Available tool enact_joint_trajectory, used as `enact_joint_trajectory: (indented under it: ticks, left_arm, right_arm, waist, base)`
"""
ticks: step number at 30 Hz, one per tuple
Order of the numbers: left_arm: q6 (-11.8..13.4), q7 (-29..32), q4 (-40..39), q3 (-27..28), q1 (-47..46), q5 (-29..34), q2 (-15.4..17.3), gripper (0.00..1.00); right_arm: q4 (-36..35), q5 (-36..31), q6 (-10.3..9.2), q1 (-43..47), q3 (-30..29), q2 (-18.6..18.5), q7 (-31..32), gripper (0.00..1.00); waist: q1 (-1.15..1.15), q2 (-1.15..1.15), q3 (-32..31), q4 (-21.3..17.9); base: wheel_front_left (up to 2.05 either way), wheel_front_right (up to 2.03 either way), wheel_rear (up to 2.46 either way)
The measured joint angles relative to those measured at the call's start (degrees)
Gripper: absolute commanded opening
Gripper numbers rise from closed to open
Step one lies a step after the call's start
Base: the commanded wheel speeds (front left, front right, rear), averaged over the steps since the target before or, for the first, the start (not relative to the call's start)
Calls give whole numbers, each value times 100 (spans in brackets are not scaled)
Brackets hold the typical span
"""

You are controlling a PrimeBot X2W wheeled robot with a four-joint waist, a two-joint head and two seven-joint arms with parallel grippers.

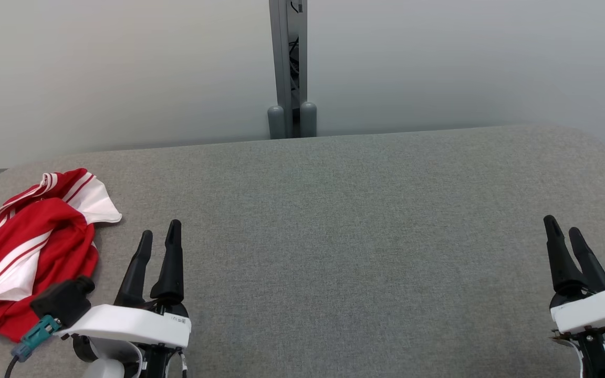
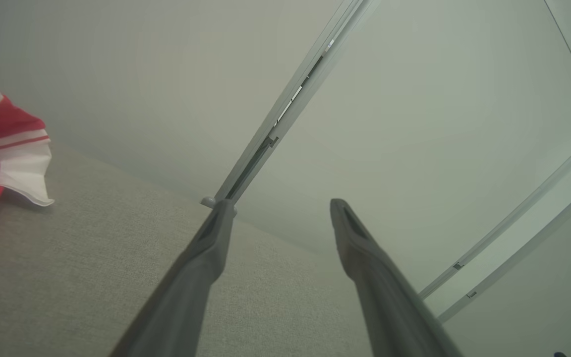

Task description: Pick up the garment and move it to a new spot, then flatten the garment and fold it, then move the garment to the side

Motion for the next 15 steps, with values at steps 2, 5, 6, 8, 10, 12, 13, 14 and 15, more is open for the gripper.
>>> enact_joint_trajectory:
  ticks: [2, 5, 6, 8, 10, 12, 13, 14, 15]
  left_arm:
    - [33, 20, -10, -3, 0, 97, 19, 100]
    - [122, 73, -45, -34, 1, 396, 51, 100]
    - [165, 93, -59, -34, 1, 487, 66, 100]
    - [213, 94, -91, -37, 2, 649, 99, 100]
    - [266, 103, -123, -37, 5, 790, 138, 100]
    - [299, 127, -146, -44, 16, 940, 170, 100]
    - [315, 145, -159, -46, 24, 1003, 175, 100]
    - [324, 156, -167, -56, 25, 1060, 177, 100]
    - [337, 179, -176, -64, 27, 1114, 180, 100]
  right_arm:
    - [-8, -120, -1, 6, 16, 0, -37, 100]
    - [-22, -402, 0, 12, 65, 4, -125, 100]
    - [-29, -499, 0, 14, 90, 5, -157, 100]
    - [-49, -653, 0, 18, 144, 14, -219, 100]
    - [-77, -820, 0, 27, 172, 20, -278, 100]
    - [-100, -964, 0, 49, 208, 20, -331, 100]
    - [-109, -1036, 0, 64, 230, 22, -341, 100]
    - [-112, -1113, 0, 83, 254, 25, -358, 100]
    - [-119, -1193, 0, 106, 279, 27, -386, 100]
  waist:
    - [0, 0, -3, 2]
    - [0, 0, -13, 9]
    - [0, 0, -16, 10]
    - [-1, 0, -22, 13]
    - [0, 0, -28, 18]
    - [0, 0, -35, 22]
    - [0, 0, -37, 23]
    - [0, 0, -39, 25]
    - [0, 0, -42, 27]
  base:
    - [0, 0, 0]
    - [0, 0, 0]
    - [0, 0, 0]
    - [0, 0, 0]
    - [0, 0, 0]
    - [0, 0, 0]
    - [0, 0, 0]
    - [0, 0, 0]
    - [0, 0, 0]
